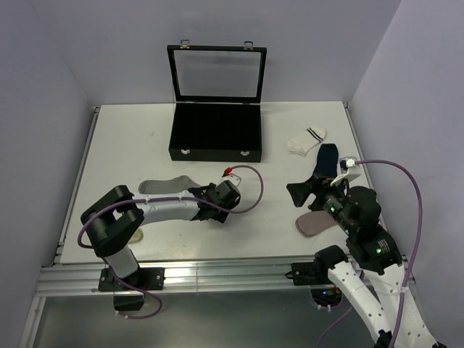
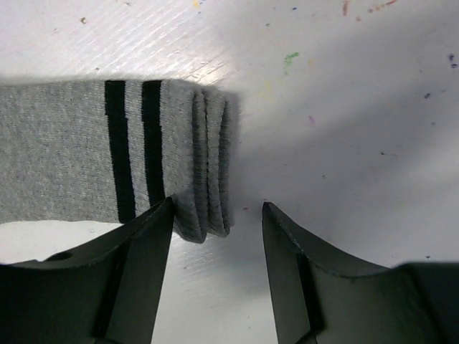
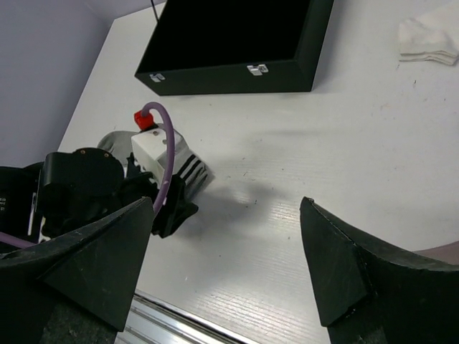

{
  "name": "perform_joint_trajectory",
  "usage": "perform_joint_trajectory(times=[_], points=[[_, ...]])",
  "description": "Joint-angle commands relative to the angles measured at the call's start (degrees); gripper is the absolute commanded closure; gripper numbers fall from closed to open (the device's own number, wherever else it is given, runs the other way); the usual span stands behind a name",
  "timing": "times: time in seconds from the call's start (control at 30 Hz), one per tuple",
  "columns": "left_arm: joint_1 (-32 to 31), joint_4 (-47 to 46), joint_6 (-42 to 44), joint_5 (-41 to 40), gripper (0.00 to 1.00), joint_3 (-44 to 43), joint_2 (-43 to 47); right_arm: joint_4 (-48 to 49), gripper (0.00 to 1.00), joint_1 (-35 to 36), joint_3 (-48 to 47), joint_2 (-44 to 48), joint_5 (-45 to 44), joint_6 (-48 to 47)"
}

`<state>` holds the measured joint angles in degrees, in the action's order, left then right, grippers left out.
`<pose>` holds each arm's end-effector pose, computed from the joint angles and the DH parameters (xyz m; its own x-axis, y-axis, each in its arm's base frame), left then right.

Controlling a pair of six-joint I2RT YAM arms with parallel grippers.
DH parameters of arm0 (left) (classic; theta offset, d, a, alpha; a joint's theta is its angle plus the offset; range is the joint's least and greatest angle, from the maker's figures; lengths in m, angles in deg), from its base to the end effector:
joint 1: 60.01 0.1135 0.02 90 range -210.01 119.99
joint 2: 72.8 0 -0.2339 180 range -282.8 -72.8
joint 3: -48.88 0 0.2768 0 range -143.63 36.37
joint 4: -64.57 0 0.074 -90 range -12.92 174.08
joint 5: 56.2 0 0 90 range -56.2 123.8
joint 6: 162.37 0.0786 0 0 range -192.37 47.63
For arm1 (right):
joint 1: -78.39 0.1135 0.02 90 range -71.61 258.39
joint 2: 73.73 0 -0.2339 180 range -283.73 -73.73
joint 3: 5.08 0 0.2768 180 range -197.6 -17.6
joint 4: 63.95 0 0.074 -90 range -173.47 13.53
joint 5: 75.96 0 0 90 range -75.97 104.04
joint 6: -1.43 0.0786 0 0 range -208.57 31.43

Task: Roll the socks
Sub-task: Move the sock to the center of the board, then roll the sock at the center of the board.

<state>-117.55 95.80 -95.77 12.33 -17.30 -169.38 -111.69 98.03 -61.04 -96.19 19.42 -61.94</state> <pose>0.2151 -0.2845 0.0763 -0.7082 0.4247 -0.5640 0.4474 0.8879 0.1069 0.1692 0.0682 0.3182 -0.3955 0.3327 -0.8561 -0.2718 0.8480 0.4551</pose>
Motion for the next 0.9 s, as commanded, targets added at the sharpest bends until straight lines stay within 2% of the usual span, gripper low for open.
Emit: perform_joint_trajectory(times=[0.0,0.13,0.23,0.37,0.67,0.87], points=[[-1.3,0.4,1.0,0.3,0.42,-0.9,-1.7,1.7,0.11,0.3,0.3,0.2,-0.7,0.4],[-1.7,1.1,0.6,1.2,0.5,-0.7,-2.9,1.7,0.11,0.2,0.4,0.4,-1.2,0.0],[-1.9,2.1,0.4,2.0,0.61,-1.1,-3.9,1.7,0.11,0.3,0.5,0.4,-1.2,0.0],[-2.0,2.7,0.4,3.4,0.83,-1.8,-5.3,2.4,0.12,0.3,1.1,0.7,-0.9,0.3],[-2.0,1.2,-2.0,9.7,0.99,-4.0,-4.3,4.2,0.15,0.3,4.1,0.0,1.6,1.8],[-0.4,-3.6,-6.5,19.0,0.99,-3.2,-2.3,7.0,0.17,0.3,7.2,-1.6,2.1,4.7]])
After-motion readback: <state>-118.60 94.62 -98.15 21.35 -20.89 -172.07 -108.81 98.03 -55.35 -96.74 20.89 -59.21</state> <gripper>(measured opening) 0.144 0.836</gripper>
